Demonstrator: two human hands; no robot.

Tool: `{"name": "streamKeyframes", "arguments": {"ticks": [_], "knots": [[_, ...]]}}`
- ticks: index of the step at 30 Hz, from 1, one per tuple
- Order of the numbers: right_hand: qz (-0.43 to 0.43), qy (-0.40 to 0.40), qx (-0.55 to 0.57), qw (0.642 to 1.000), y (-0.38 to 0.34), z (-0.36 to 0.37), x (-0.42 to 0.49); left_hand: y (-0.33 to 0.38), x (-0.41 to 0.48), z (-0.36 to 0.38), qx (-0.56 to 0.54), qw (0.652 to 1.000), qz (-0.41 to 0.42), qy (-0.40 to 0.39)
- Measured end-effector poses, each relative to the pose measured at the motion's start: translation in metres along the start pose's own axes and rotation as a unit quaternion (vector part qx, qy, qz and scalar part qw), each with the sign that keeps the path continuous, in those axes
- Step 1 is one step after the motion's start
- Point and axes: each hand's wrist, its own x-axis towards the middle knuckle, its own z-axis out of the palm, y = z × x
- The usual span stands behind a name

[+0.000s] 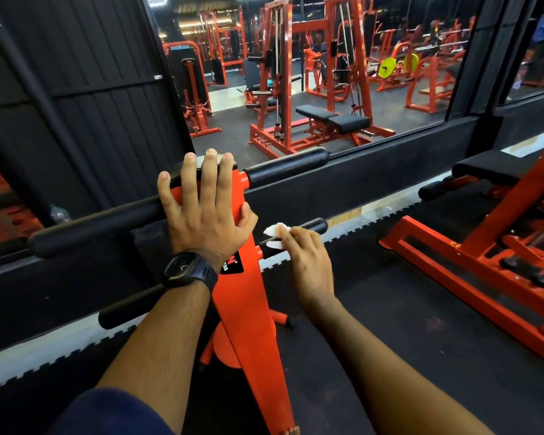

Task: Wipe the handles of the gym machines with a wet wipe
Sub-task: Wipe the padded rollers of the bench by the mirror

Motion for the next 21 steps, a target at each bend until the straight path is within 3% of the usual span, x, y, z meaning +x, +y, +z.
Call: {"name": "streamKeyframes", "arguments": {"ticks": [3, 5, 7, 9, 13, 18, 21], "knots": [[-0.113, -0.03, 0.005, 0.993, -0.011, -0.003, -0.001, 0.0, 0.0, 0.0, -0.001, 1.0, 0.001, 0.005], [-0.089, -0.052, 0.024, 0.994, -0.006, -0.004, 0.003, 0.0, 0.0, 0.0, 0.0, 1.0, 0.0, 0.009], [-0.013, -0.024, 0.028, 0.999, 0.007, 0.0, 0.007, 0.0, 0.0, 0.0, 0.001, 1.0, 0.001, 0.011], [-0.011, -0.037, 0.031, 0.999, 0.006, 0.004, 0.006, 0.0, 0.0, 0.0, 0.0, 1.0, 0.001, 0.014], [-0.172, -0.12, 0.01, 0.978, 0.0, 0.007, 0.001, -0.001, 0.0, 0.0, 0.001, 1.0, 0.003, 0.016], [-0.035, -0.064, 0.034, 0.997, 0.025, 0.004, 0.012, 0.0, 0.001, 0.001, 0.002, 1.0, 0.004, 0.021], [-0.117, -0.127, 0.016, 0.985, 0.016, 0.004, 0.009, -0.001, 0.0, 0.001, 0.002, 1.0, 0.004, 0.022]]}}
